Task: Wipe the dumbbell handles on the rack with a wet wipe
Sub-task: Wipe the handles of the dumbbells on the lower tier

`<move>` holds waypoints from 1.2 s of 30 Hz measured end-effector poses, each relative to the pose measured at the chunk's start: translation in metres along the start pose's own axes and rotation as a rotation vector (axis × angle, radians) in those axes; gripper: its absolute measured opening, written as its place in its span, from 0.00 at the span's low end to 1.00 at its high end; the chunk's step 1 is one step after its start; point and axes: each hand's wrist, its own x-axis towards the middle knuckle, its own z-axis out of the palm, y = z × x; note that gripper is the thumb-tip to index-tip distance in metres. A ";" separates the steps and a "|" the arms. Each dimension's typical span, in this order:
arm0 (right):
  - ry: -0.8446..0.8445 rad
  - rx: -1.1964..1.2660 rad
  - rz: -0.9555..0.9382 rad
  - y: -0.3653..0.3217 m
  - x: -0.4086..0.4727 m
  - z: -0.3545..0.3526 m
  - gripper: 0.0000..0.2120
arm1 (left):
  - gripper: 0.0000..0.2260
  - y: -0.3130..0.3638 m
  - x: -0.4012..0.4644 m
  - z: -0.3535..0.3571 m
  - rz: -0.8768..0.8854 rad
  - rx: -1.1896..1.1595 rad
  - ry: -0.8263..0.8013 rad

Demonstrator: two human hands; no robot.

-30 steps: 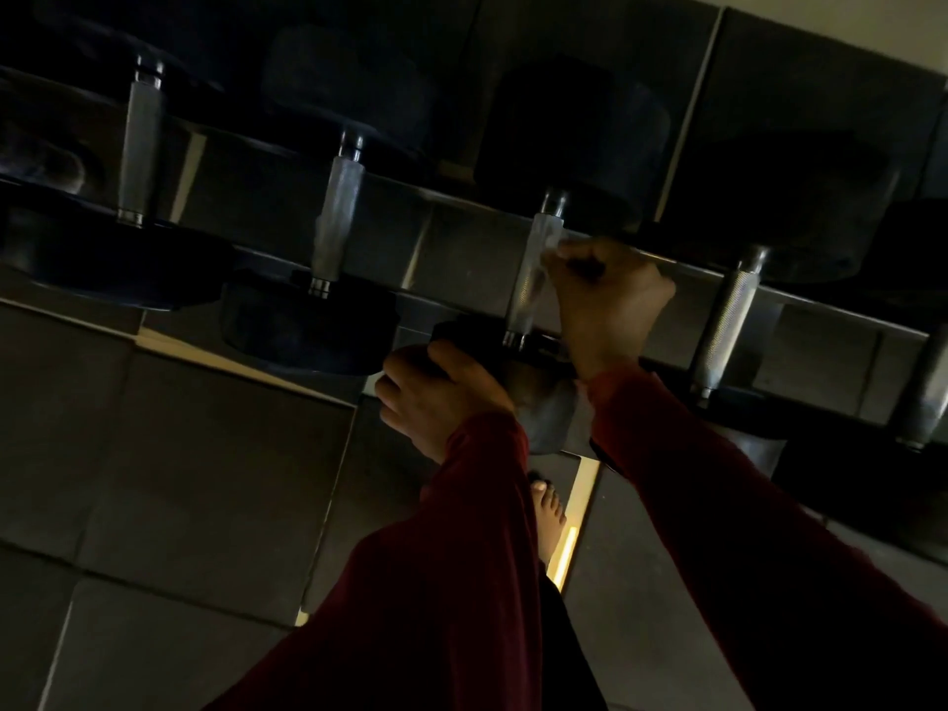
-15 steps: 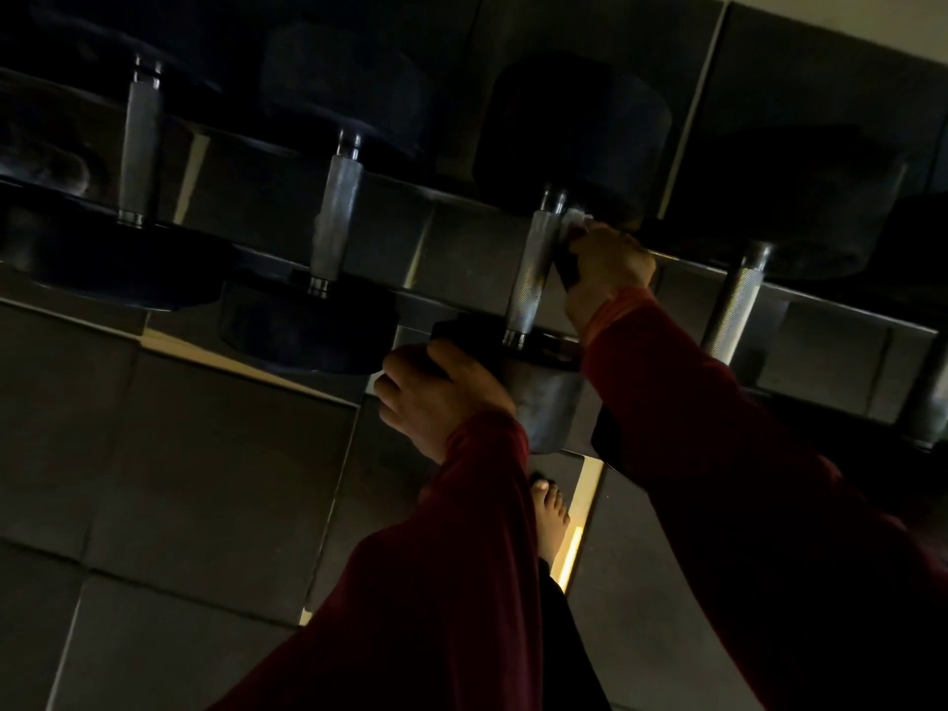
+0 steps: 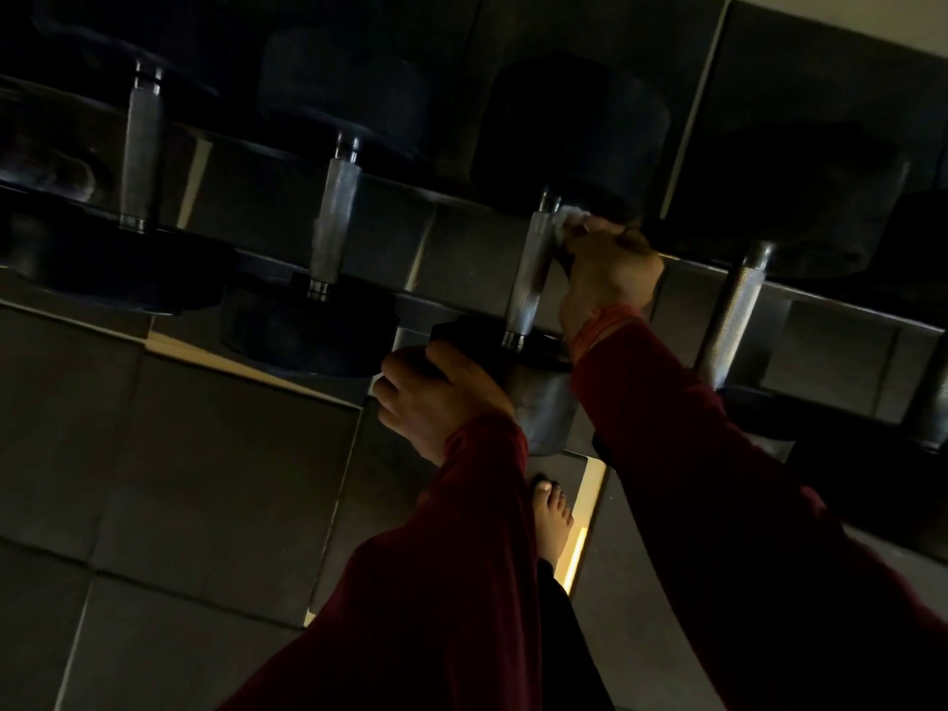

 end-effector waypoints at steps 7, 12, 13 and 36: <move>-0.111 -0.781 -1.020 0.022 -0.006 0.006 0.06 | 0.14 0.001 0.000 -0.001 -0.009 0.011 -0.018; -0.145 -0.894 -1.115 0.025 -0.013 0.000 0.10 | 0.14 0.001 0.001 -0.002 -0.023 0.008 -0.039; -0.149 -0.832 -1.055 0.025 -0.010 -0.003 0.09 | 0.15 0.001 0.001 -0.002 -0.020 0.011 -0.044; -0.161 -0.266 0.015 0.013 0.005 -0.024 0.10 | 0.15 0.002 0.000 -0.002 -0.035 -0.004 -0.041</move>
